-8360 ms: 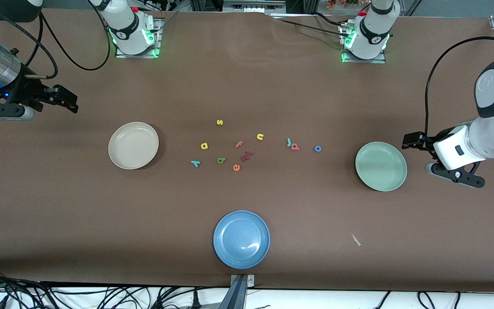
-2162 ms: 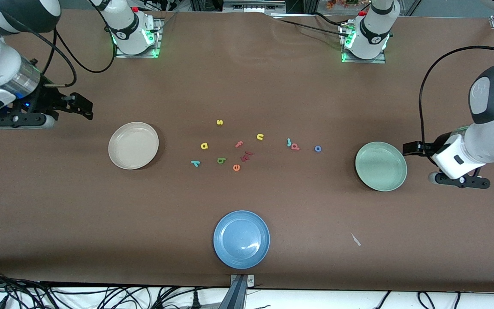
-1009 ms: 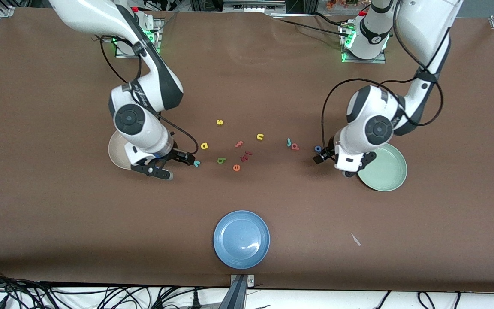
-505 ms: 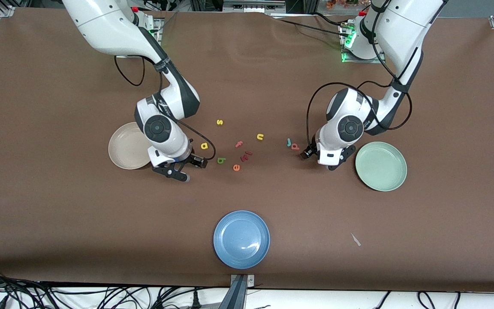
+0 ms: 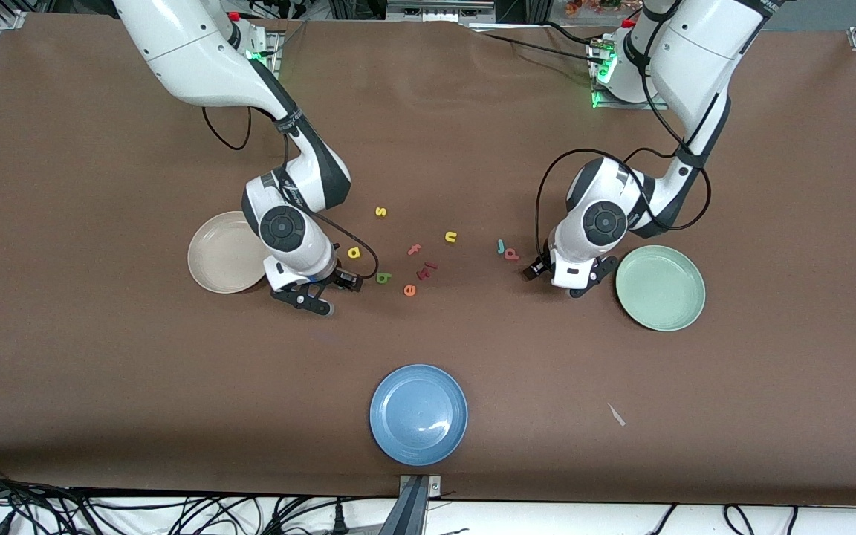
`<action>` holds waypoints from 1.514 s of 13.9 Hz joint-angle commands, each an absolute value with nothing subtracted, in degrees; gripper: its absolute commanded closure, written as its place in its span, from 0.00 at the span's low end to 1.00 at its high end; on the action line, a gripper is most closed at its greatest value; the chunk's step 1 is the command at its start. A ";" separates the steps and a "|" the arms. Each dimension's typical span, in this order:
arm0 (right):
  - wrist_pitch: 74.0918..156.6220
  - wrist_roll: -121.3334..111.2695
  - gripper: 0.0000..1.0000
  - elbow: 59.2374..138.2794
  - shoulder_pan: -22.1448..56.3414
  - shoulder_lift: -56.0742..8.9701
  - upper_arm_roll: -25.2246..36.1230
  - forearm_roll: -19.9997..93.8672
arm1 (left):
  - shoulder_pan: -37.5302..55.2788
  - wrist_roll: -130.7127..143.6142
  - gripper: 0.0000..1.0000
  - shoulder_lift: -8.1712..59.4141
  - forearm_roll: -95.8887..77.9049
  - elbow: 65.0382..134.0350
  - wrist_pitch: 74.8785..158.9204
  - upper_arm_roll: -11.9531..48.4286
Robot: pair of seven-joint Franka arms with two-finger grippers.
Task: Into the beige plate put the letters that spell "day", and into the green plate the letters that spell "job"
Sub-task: 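Carry the blue o to the green plate while the right gripper carries the y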
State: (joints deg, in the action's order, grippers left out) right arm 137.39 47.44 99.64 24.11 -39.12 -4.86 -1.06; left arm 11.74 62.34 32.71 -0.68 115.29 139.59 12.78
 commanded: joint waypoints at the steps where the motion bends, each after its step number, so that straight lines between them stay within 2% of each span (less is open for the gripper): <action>1: 139.04 48.60 0.25 98.79 25.05 -40.78 -4.48 -2.20 | 10.81 61.17 0.53 32.96 0.79 115.66 139.40 13.01; 4: 139.13 48.69 0.39 98.79 25.22 -41.13 -4.48 -2.20 | 10.81 61.08 0.78 32.78 0.88 115.66 139.13 13.01; 5: 139.04 48.60 0.51 98.70 25.22 -41.05 -4.40 -2.20 | 10.72 61.08 0.80 32.61 0.79 115.40 138.43 13.01; 6: 139.04 48.60 0.61 98.79 25.22 -41.04 -4.39 -2.20 | 10.72 61.00 0.87 32.09 0.88 114.88 137.30 13.01; 7: 139.04 48.60 0.70 98.70 25.22 -41.04 -4.39 -2.28 | 10.46 59.60 0.88 30.60 0.79 114.79 136.07 13.01; 8: 138.96 48.52 0.74 98.70 25.22 -40.96 -4.39 -2.29 | 9.50 57.15 0.88 28.41 0.79 114.70 134.40 13.01; 10: 138.52 47.99 0.74 98.44 25.05 -40.17 -4.05 -2.29 | 5.73 49.52 0.88 24.27 0.36 113.57 127.22 13.09; 13: 134.93 46.33 0.74 98.53 24.87 -36.75 -2.64 -2.90 | -1.64 36.09 0.88 22.76 0.53 110.57 117.97 12.92; 17: 124.64 39.66 0.74 100.80 24.79 -30.60 2.00 -2.90 | -9.22 21.28 0.88 25.38 2.01 109.70 119.17 12.40; 21: 126.47 27.09 0.74 113.00 24.70 -22.61 9.04 -2.29 | -11.94 21.18 0.86 33.21 12.02 104.33 121.55 11.95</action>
State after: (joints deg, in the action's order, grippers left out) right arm 124.57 31.78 104.45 24.42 -28.33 6.47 -2.23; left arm -10.88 22.13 28.78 7.79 108.77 121.89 11.61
